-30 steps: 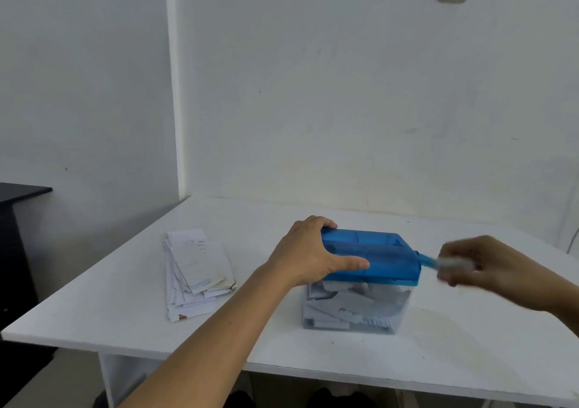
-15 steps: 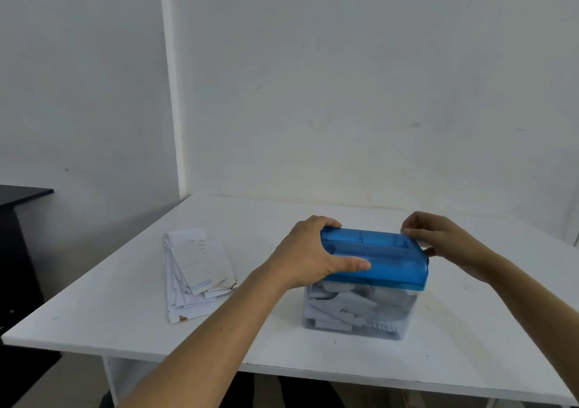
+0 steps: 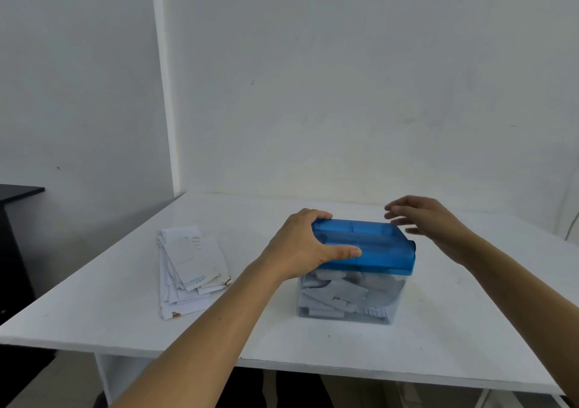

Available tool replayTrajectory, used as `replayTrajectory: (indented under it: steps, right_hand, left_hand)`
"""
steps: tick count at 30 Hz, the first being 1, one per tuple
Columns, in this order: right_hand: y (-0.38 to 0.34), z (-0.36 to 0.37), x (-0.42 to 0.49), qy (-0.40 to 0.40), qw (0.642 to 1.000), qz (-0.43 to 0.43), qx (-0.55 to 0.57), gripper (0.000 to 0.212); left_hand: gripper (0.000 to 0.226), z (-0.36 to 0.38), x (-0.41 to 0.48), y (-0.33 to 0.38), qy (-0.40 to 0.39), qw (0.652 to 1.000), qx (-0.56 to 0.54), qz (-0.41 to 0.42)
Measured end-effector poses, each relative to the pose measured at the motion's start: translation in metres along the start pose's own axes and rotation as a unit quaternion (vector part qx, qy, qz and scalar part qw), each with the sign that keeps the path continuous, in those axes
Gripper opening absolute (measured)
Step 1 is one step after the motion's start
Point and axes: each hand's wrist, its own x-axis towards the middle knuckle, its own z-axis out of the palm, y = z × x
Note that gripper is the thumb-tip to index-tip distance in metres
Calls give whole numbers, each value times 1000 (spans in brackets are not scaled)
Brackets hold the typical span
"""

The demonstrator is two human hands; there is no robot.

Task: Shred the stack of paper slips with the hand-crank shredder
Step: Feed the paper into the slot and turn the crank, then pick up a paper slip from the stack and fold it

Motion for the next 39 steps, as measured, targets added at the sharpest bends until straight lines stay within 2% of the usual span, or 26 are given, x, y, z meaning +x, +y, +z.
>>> replayTrajectory:
  steps: [5, 7, 9, 11, 13, 19, 21, 24, 29, 32, 35, 37, 39]
  right_hand:
    - [-43, 18, -1, 7, 995, -91, -49, 15]
    - [-61, 32, -1, -6, 988, -124, -96, 11]
    - [-80, 47, -2, -19, 980, -154, -127, 10]
    - [-99, 61, -9, -30, 975, -177, -133, 10]
    - [-117, 79, -17, -42, 968, -203, -141, 10]
    - [-149, 156, -36, -94, 942, -274, -168, 15]
    - [-147, 189, -39, -131, 943, -264, -153, 16]
    - [-128, 238, -30, -180, 951, -204, -146, 22]
    - [-90, 298, -19, -188, 977, -58, -86, 51]
    - [-78, 324, -20, -132, 990, -20, -48, 57]
    - [-74, 338, -26, -79, 991, -36, -104, 64]
    - [-73, 342, -29, -79, 986, -47, -140, 66]
    - [-70, 341, -28, -88, 987, -47, -124, 66]
  left_hand:
    - [93, 1, 0, 4, -5, 1000, 16, 3]
    - [97, -4, -1, 7, -22, 999, -17, -26]
    - [83, -17, -1, 4, -8, 997, -71, -34]
    - [57, -37, -3, -9, 56, 991, -122, -22]
    - [42, -63, -10, -32, 147, 979, -139, -36]
    - [29, -115, -53, -125, 299, 934, -59, -186]
    - [24, -114, -67, -149, 314, 924, -21, -216]
    - [29, -102, -76, -174, 298, 924, 48, -233]
    - [35, -93, -77, -180, 223, 924, 215, -223]
    - [34, -96, -77, -184, 217, 924, 227, -217]
    - [33, -95, -76, -184, 230, 928, 213, -199]
    - [32, -95, -77, -184, 234, 930, 205, -195]
    - [30, -94, -77, -183, 239, 931, 198, -192]
